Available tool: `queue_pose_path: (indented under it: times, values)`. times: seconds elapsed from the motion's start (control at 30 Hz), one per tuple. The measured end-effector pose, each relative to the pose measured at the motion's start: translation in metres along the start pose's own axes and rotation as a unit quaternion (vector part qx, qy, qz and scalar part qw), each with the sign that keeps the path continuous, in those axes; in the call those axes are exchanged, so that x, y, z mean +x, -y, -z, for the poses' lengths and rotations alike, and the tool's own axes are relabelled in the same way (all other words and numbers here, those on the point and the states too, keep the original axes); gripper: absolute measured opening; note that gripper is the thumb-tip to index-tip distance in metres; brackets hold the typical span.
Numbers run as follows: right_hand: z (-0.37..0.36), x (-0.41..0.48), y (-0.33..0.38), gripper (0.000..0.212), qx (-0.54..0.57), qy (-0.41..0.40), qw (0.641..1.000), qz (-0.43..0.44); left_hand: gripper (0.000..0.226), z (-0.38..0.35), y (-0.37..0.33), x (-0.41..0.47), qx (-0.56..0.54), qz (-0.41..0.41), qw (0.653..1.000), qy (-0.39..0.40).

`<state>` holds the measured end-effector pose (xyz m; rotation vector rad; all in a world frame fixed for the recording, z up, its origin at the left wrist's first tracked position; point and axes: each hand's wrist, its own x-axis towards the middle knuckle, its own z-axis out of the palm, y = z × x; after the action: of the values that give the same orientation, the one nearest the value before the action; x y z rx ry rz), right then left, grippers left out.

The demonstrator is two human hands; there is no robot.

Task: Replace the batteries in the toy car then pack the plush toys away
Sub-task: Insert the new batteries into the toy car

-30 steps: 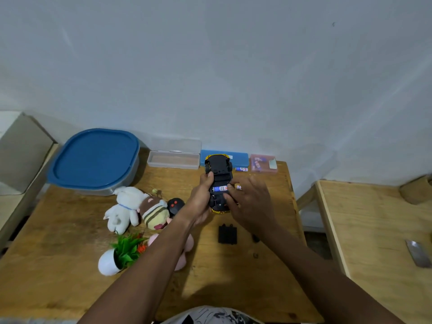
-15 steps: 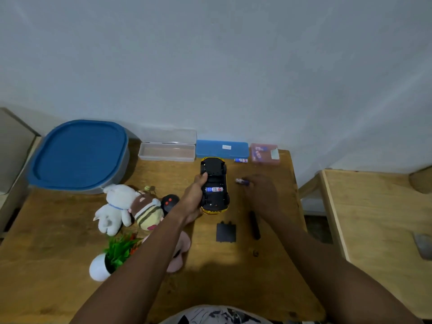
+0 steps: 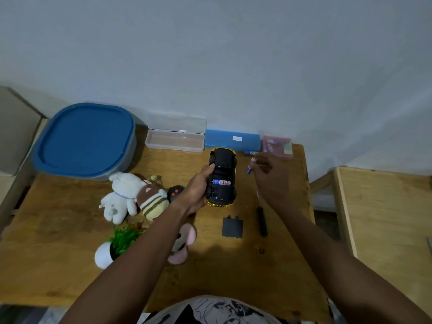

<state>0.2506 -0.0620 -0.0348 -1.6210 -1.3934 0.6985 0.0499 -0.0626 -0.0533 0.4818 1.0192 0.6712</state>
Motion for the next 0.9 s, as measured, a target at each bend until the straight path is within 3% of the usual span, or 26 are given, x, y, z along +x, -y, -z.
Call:
queue_pose_path:
  times: [0.1,0.37,0.47,0.7,0.9]
  values:
    - [0.0,-0.018,0.03,0.009,0.079,0.019,0.996,0.032,0.051,-0.004,-0.002,-0.004,-0.003,0.004,1.0,0.003]
    - [-0.005,-0.041,0.043,0.018,-0.07,0.085,0.973,0.202,0.043,-0.021,-0.004,-0.021,-0.017,-0.029,0.999,0.017]
    - [-0.003,-0.043,0.043,0.019,-0.109,0.111,0.962,0.224,0.041,-0.023,-0.004,-0.028,-0.004,-0.049,0.999,0.013]
    - [-0.002,-0.051,0.053,0.017,-0.099,0.121,0.97,0.186,0.051,-0.03,0.005,-0.035,-0.007,-0.075,0.997,-0.008]
    - [-0.008,-0.059,0.059,0.011,-0.03,0.064,0.997,0.039,0.035,-0.043,0.009,-0.049,-0.052,-0.095,0.994,-0.03]
